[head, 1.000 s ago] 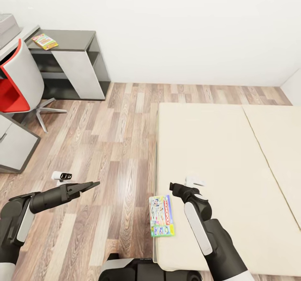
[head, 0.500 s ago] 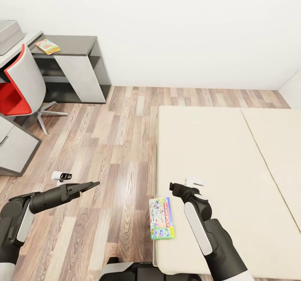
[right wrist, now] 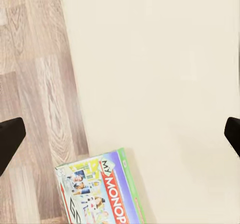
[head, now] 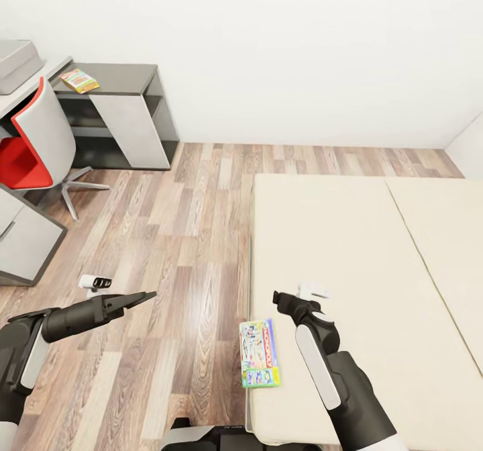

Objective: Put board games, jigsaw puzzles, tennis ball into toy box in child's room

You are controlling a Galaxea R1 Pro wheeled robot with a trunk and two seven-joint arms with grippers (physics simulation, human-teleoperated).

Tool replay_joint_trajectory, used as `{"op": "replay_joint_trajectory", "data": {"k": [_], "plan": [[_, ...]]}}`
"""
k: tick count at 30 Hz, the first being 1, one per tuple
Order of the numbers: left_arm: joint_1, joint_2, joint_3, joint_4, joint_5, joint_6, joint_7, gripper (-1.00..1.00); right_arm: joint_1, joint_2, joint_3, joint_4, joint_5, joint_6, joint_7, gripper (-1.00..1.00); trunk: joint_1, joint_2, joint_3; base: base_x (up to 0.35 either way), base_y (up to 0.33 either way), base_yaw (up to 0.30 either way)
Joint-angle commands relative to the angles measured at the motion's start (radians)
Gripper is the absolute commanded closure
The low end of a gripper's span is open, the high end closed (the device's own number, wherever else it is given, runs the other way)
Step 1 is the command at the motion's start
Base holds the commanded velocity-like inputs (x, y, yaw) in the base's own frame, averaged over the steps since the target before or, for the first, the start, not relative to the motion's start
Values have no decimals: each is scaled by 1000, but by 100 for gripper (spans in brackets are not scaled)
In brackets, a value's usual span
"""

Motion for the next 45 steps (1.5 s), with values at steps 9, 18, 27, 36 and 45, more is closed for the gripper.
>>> {"op": "replay_joint_trajectory", "data": {"k": [9, 18, 27, 36, 45], "plan": [[0, 4, 0, 0, -1, 11, -3, -100, -1, 0, 1, 20, -9, -34, -8, -100, 0, -1, 1, 0, 0, 0], [0, 18, 1, 0, -1, 6, 65, -100, -1, -11, -3, 46, -12, -79, -4, -100, 0, -1, 13, 0, 0, 0], [-1, 23, 2, 0, -1, 2, 211, -100, -1, -16, -4, 75, -6, -122, -3, -100, 0, -1, 28, 0, 0, 0], [-1, 23, 3, 0, -1, 1, 327, -100, -1, -16, -6, 97, -2, -138, -2, -100, 0, -1, 43, 0, 0, 0], [-3, 21, 0, 0, -1, 1, 508, -100, -1, -16, -8, 140, 3, -199, -2, -100, 0, -1, 58, 0, 0, 0]]}}
